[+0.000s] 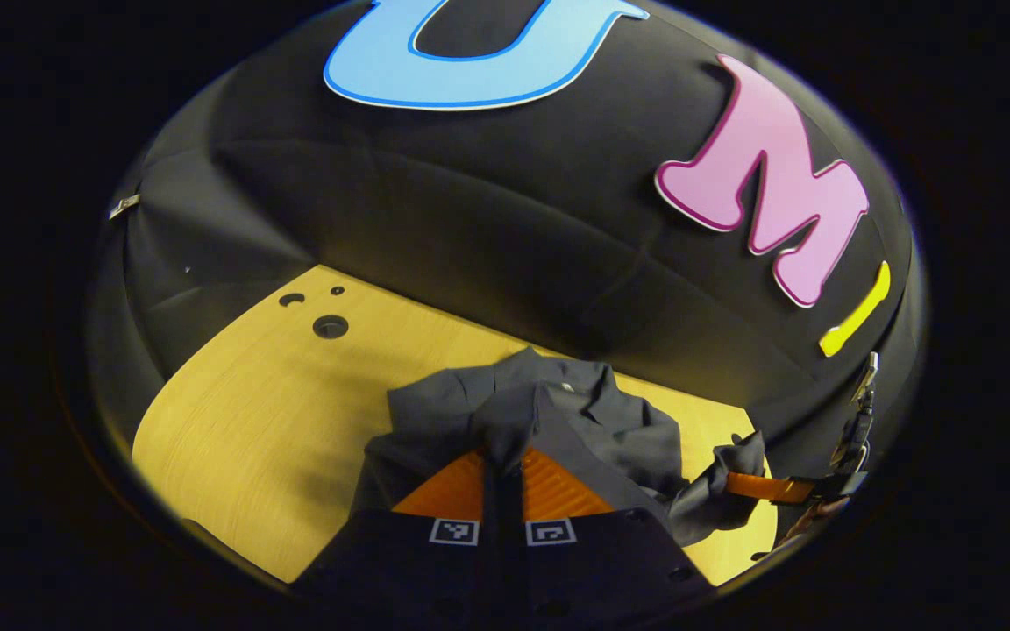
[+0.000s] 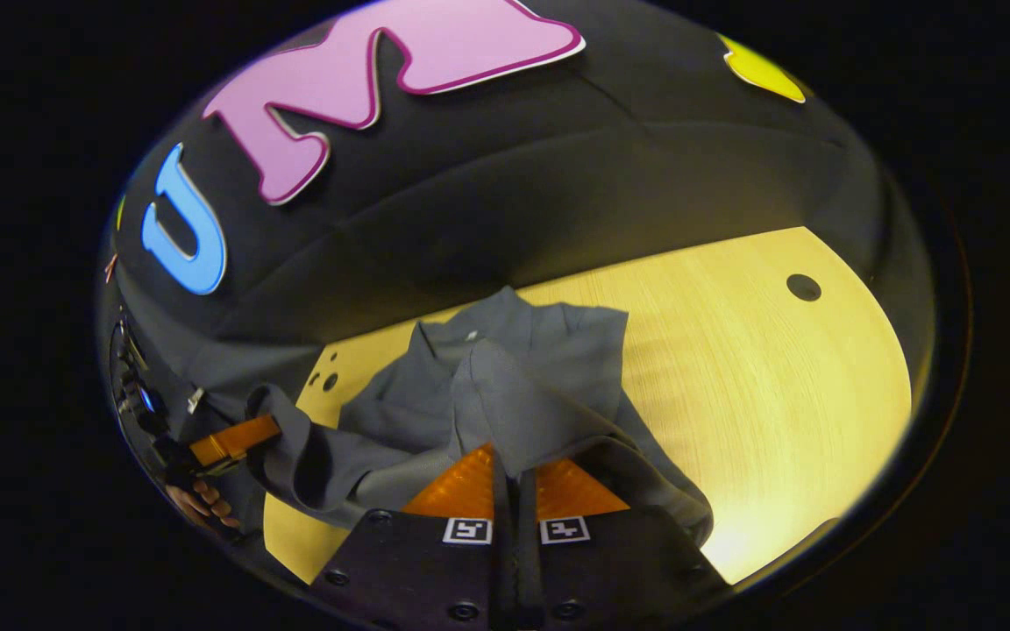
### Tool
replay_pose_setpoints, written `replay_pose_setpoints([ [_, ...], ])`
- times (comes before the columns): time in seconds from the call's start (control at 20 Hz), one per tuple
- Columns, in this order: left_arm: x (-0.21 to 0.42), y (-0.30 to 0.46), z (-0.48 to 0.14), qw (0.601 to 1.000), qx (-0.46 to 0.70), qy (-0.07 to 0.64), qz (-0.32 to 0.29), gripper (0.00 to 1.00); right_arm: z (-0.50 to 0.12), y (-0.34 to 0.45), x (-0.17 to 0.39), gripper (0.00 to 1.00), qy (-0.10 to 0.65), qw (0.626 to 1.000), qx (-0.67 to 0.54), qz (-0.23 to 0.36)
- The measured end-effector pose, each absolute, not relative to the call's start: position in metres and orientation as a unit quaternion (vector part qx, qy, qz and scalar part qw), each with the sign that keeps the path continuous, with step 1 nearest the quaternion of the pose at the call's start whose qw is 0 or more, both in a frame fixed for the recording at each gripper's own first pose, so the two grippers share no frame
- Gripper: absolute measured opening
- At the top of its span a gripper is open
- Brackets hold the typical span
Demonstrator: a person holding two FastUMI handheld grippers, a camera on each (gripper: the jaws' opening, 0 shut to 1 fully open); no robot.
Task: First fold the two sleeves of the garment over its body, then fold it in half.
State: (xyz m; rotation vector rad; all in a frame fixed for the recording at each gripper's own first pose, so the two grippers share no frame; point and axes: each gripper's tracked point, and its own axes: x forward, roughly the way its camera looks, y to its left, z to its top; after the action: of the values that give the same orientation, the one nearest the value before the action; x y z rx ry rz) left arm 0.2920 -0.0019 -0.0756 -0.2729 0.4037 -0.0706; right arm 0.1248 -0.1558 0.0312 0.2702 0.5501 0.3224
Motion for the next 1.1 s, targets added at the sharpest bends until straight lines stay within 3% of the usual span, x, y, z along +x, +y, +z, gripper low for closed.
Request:
replay_pose_setpoints([
  [0.4, 0.373, 0.007, -0.103, 0.971, -0.139, 0.192, -0.023, 0.05, 0.012, -0.152, 0.206, 0.05, 0.276, 0.938, 0.187, 0.1],
  [0.55, 0.39, 0.01, -0.117, 0.974, -0.126, 0.186, -0.013, 0.11, -0.005, -0.151, 0.222, 0.09, 0.281, 0.935, 0.195, 0.093],
  [0.7, 0.398, 0.013, -0.122, 0.976, -0.119, 0.184, -0.007, 0.19, -0.014, -0.149, 0.228, 0.23, 0.288, 0.932, 0.2, 0.089],
  [0.8, 0.397, 0.014, -0.12, 0.977, -0.113, 0.182, -0.005, 0.38, -0.011, -0.152, 0.231, 0.54, 0.28, 0.935, 0.202, 0.087],
  [0.85, 0.393, 0.016, -0.115, 0.978, -0.107, 0.179, -0.002, 0.3, -0.005, -0.153, 0.229, 0.7, 0.274, 0.936, 0.201, 0.089],
  [0.9, 0.391, 0.018, -0.106, 0.98, -0.1, 0.174, 0.004, 0.46, 0.001, -0.158, 0.226, 0.85, 0.266, 0.94, 0.192, 0.088],
  [0.95, 0.382, 0.02, -0.097, 0.981, -0.095, 0.168, 0.011, 0.62, 0.005, -0.164, 0.222, 0.81, 0.26, 0.945, 0.18, 0.085],
  [1.0, 0.374, 0.022, -0.084, 0.983, -0.091, 0.161, 0.018, 0.79, 0.012, -0.171, 0.216, 0.98, 0.254, 0.95, 0.165, 0.081],
  [1.05, 0.363, 0.022, -0.071, 0.984, -0.09, 0.152, 0.022, 0.95, 0.02, -0.177, 0.207, 0.99, 0.246, 0.955, 0.149, 0.077],
  [1.1, 0.35, 0.021, -0.055, 0.986, -0.089, 0.14, 0.022, 0.95, 0.031, -0.185, 0.198, 0.99, 0.235, 0.96, 0.135, 0.072],
])
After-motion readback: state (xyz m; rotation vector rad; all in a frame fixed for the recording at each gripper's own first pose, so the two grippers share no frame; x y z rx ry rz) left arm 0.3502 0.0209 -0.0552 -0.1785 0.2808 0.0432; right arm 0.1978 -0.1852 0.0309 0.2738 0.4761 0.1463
